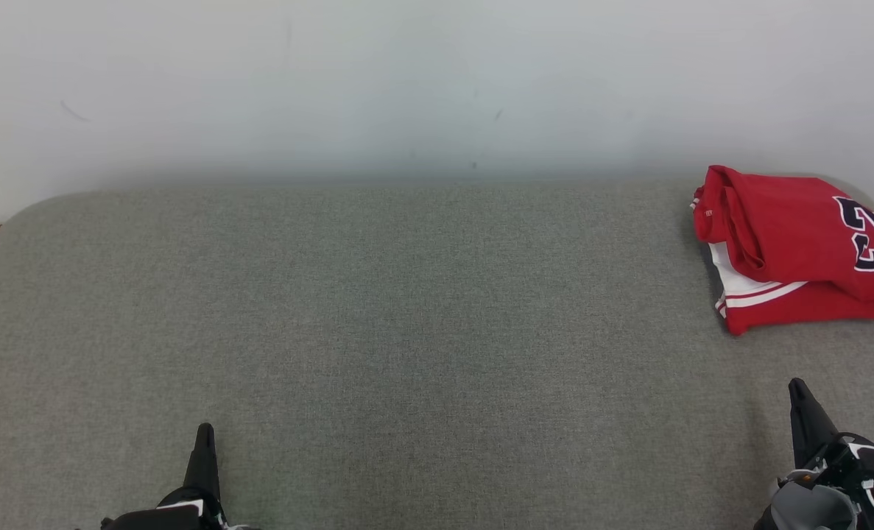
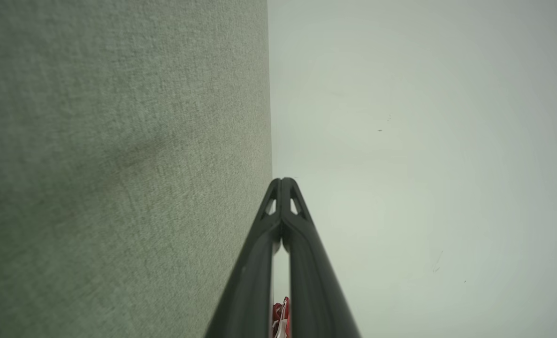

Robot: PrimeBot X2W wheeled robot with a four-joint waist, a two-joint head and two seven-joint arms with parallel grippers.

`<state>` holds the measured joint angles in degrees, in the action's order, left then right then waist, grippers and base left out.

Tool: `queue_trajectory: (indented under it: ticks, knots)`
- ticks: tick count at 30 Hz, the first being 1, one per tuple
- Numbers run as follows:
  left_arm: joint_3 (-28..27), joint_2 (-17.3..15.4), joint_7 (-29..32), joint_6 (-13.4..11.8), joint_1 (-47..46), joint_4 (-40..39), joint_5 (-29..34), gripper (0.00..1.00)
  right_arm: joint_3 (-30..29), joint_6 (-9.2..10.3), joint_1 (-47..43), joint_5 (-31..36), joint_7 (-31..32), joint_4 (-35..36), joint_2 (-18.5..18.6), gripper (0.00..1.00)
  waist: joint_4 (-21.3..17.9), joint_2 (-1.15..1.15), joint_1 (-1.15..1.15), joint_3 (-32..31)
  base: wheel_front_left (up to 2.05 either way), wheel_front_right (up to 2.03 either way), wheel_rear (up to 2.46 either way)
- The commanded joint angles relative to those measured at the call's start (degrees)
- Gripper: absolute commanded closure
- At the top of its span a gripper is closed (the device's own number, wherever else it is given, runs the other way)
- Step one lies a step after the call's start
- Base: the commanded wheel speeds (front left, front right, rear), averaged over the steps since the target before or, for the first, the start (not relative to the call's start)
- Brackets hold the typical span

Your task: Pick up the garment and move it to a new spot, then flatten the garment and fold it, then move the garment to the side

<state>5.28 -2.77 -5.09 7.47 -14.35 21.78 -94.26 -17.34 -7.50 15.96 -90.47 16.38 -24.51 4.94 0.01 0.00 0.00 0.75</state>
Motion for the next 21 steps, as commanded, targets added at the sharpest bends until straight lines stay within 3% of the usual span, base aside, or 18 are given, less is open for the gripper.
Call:
queue_trajectory:
  ticks: [1, 21]
  knots:
    - [0.0, -0.2, 0.2, 0.2, -0.5, 0.2, -0.3, 1.00, 0.0, 0.02, 0.4, 0.2, 0.1, 0.0, -0.2, 1.00, 0.0, 0.00, 0.00, 0.0, 0.00, 0.00, 0.00]
    - [-0.1, -0.2, 0.2, 0.2, -0.5, 0.2, -0.3, 1.00, -0.2, 0.02, 0.5, 0.3, 0.2, 0.0, -0.3, 1.00, 0.0, 0.00, 0.00, 0.0, 0.00, 0.00, 0.00]
